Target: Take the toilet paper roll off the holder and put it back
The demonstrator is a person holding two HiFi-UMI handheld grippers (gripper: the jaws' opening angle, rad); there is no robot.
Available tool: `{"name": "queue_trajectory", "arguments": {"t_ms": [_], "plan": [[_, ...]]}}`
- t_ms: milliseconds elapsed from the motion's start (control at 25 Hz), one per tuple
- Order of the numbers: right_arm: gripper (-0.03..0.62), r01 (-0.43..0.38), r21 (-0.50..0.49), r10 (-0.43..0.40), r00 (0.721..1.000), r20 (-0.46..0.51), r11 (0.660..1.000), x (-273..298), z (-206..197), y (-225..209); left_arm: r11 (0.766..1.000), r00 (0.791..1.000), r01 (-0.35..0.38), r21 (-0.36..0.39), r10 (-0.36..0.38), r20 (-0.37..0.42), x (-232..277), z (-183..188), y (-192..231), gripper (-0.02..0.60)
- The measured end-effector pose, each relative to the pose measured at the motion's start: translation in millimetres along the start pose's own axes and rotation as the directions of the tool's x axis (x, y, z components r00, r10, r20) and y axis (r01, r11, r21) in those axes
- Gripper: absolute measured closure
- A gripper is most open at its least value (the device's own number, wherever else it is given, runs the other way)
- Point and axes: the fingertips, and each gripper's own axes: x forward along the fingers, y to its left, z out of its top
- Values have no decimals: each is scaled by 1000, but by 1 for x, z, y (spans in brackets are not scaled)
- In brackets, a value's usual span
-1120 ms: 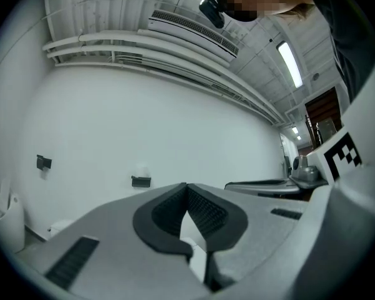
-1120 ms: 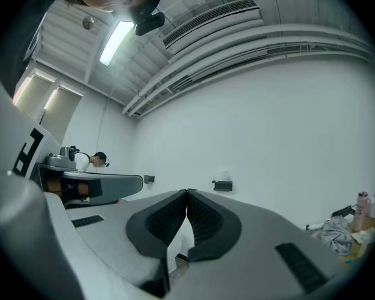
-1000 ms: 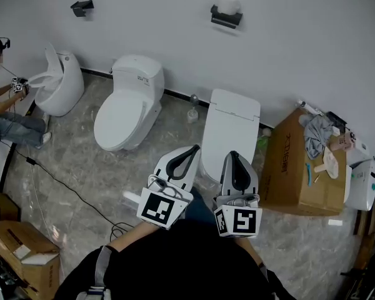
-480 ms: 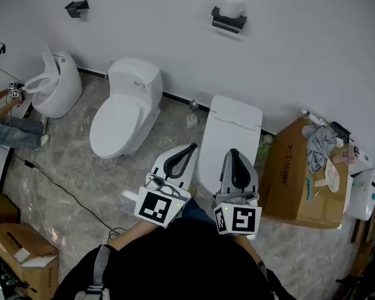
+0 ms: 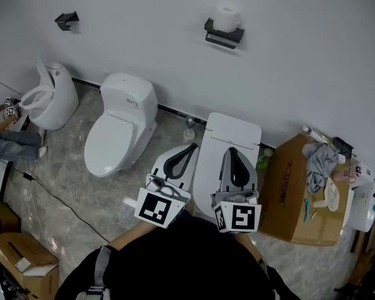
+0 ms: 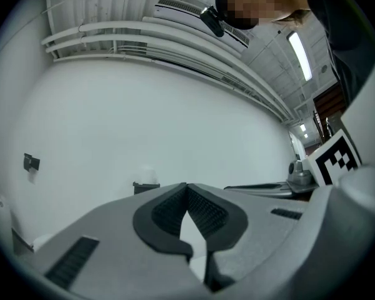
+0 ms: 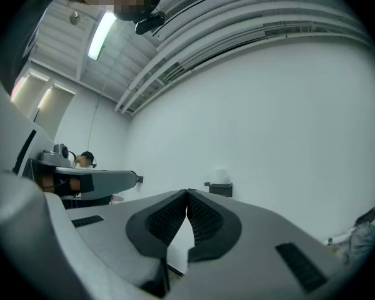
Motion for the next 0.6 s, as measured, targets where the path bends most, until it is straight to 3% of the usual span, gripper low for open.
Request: {"name": "queue_trajectory", "arguments": {"t_ms": [600], "plan": [[576,-15,9,15,1000,-10,1000,46,-12,-22,1000,1000,-20,-9,20,-5,47,-8,30,575]]}}
